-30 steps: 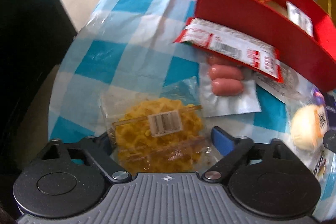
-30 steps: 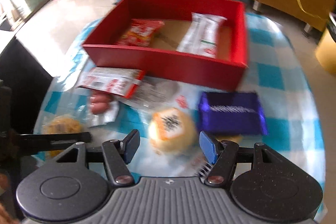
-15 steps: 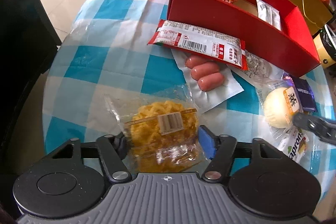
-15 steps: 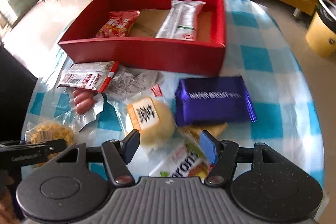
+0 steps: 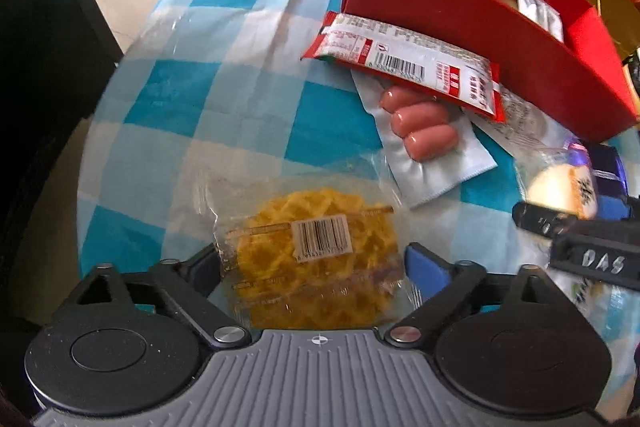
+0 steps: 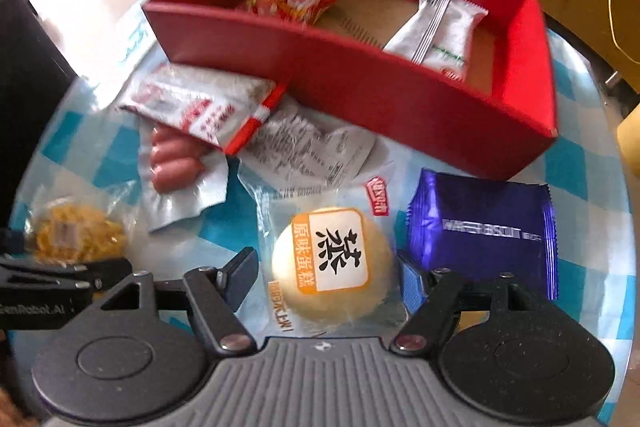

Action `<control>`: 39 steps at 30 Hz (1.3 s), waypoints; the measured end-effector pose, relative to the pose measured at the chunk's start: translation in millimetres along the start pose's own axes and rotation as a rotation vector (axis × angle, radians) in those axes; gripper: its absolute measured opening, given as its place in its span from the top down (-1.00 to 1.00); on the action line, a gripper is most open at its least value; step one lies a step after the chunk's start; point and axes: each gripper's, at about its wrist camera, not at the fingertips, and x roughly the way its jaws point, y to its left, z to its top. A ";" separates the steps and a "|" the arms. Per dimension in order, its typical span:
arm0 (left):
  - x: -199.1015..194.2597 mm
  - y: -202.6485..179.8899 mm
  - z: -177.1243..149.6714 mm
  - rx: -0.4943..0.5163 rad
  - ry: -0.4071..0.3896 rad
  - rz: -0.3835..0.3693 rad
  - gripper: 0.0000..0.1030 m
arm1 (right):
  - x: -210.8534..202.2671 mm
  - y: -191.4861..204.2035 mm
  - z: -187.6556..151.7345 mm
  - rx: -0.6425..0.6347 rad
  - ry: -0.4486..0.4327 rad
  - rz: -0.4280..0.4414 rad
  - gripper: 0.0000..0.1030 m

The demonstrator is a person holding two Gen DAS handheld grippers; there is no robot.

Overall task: Organize snacks
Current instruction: 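Close the left tool on the waffle-cake bag while the right tool grasps the round bun bag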

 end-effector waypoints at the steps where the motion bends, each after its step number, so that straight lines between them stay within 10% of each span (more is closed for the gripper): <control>1: 1.5 0.0 0.4 0.000 -0.008 0.010 -0.92 | 0.8 3.0 -1.0 -0.014 -0.006 -0.019 -0.21; 18: -31.2 10.5 -13.5 0.054 -0.008 -0.073 -0.21 | -49.5 8.2 -11.6 0.000 -0.104 0.032 -0.05; 32: 3.7 -19.5 -19.3 0.183 0.025 0.055 -0.97 | -46.2 9.3 -8.5 0.009 -0.094 0.055 -0.05; 39: -12.7 -10.1 -20.0 0.165 0.000 0.003 -0.51 | -52.5 6.8 -10.2 0.015 -0.116 0.057 -0.05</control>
